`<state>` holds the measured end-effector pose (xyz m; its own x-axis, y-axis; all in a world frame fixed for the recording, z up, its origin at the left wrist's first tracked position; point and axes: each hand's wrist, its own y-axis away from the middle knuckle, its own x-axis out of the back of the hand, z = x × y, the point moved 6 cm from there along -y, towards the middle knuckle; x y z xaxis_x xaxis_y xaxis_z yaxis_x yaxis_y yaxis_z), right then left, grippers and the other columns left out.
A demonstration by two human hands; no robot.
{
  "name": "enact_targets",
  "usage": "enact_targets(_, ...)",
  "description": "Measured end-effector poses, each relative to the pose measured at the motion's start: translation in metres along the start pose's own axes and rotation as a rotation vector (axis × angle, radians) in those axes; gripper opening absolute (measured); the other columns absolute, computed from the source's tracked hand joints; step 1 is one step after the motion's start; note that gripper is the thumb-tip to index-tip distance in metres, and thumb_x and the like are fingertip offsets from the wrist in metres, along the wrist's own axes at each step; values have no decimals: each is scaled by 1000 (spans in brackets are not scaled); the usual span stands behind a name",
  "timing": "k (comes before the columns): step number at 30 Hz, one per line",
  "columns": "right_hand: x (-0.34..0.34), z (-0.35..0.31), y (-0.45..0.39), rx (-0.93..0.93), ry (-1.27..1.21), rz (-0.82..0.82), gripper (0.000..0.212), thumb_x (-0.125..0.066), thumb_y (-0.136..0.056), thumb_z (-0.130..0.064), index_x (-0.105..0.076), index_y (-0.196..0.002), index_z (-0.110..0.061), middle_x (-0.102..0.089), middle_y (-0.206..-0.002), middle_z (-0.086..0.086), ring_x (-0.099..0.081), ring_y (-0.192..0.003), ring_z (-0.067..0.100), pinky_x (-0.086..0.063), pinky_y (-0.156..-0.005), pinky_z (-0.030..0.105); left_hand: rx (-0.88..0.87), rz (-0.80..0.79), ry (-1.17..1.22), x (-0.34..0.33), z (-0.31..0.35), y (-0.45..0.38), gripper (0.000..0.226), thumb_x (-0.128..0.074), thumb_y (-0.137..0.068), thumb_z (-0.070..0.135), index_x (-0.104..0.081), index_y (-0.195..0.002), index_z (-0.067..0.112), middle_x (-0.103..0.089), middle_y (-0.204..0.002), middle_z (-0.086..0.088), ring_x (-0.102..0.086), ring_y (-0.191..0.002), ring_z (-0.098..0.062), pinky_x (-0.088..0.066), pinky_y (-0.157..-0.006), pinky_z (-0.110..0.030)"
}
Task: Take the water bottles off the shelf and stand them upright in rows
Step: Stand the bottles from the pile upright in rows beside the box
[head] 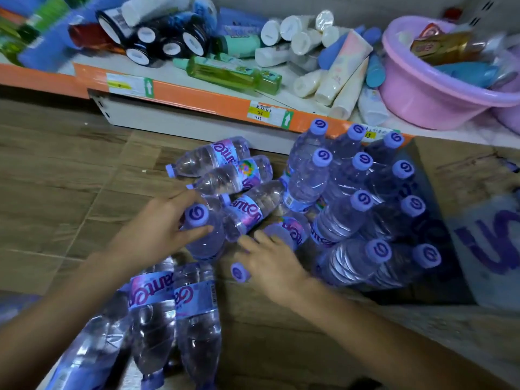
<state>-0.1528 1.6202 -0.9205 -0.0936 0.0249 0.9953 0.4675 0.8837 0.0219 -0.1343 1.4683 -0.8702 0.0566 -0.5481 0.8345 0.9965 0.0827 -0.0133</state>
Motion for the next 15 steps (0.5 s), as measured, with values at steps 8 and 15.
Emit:
enact_targets(8,117,105,7,-415,-544,367,31,-77,-72,-28,-64,-88,-4,-49,-84,1,-45,-72,5,-34,-67,11,-250,-99,-74,-9,56,-11,50,-43,-67,58,-57,-86,14,-54,-80,9,-47,-69,-4,-40,-62,-23)
enact_targets(15,137,119,-6,-319,-398,313,40,-77,-72,-30,-63,-88,4,-45,-85,7,-43,-79,17,-25,-60,20,-263,-87,-11,-2,76,-15,44,-47,-64,54,-58,-82,16,-46,-65,19,-44,-69,25,-34,-61,0)
